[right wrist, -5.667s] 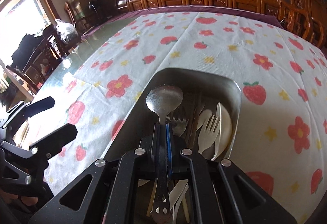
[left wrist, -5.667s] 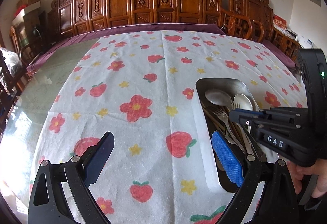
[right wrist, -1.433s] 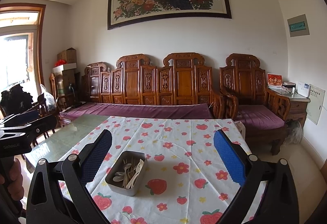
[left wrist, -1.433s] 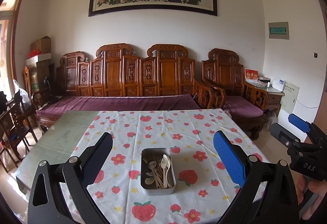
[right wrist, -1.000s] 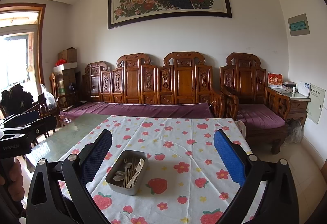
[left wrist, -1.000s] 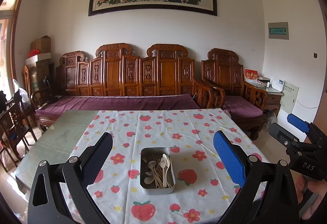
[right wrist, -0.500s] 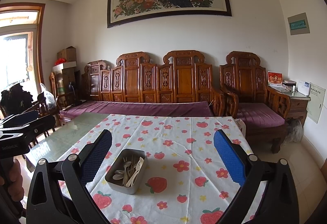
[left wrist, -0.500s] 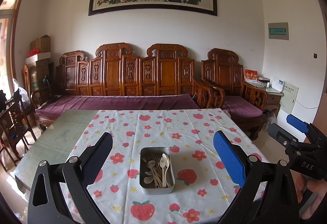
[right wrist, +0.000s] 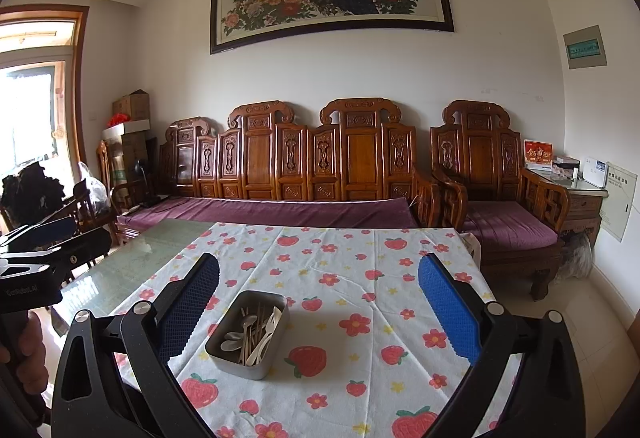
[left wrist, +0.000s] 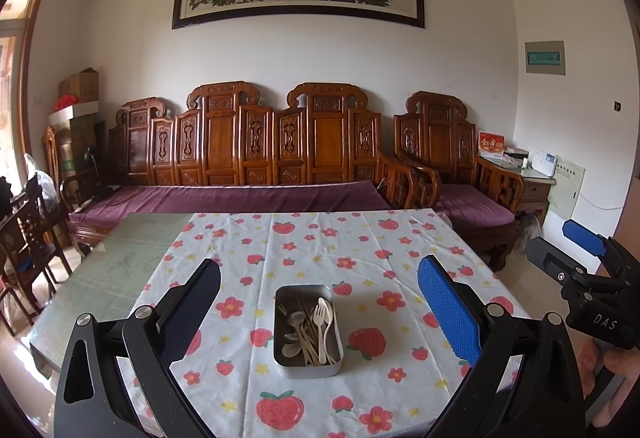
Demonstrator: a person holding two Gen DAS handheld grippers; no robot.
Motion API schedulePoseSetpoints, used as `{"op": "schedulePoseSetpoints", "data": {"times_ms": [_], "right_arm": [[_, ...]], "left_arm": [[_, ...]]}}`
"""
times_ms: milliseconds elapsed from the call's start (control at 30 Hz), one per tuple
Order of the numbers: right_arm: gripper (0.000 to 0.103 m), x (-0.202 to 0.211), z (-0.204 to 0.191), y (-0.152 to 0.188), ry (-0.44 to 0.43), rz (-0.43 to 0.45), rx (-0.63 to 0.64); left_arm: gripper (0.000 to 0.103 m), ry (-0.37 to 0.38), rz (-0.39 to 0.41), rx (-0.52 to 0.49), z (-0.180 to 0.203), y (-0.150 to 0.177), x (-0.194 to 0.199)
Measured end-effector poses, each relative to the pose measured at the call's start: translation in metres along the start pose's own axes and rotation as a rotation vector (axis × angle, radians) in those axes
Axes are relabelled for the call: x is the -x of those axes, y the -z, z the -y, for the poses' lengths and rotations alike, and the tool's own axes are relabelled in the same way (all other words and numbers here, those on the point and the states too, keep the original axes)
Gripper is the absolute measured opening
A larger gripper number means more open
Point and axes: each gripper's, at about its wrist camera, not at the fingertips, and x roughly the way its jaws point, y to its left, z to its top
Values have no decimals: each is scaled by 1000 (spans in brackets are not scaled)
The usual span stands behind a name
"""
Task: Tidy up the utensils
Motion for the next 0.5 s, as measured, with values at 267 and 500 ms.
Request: {"op": "schedulePoseSetpoints", "data": {"times_ms": [267, 500], "right_arm": [[100, 0, 0, 0, 0, 0, 0], [100, 0, 0, -1, 1, 0, -2]], "left_arm": [[95, 0, 1, 0, -1, 0, 0], [95, -1, 0, 1, 0, 0, 0]]}}
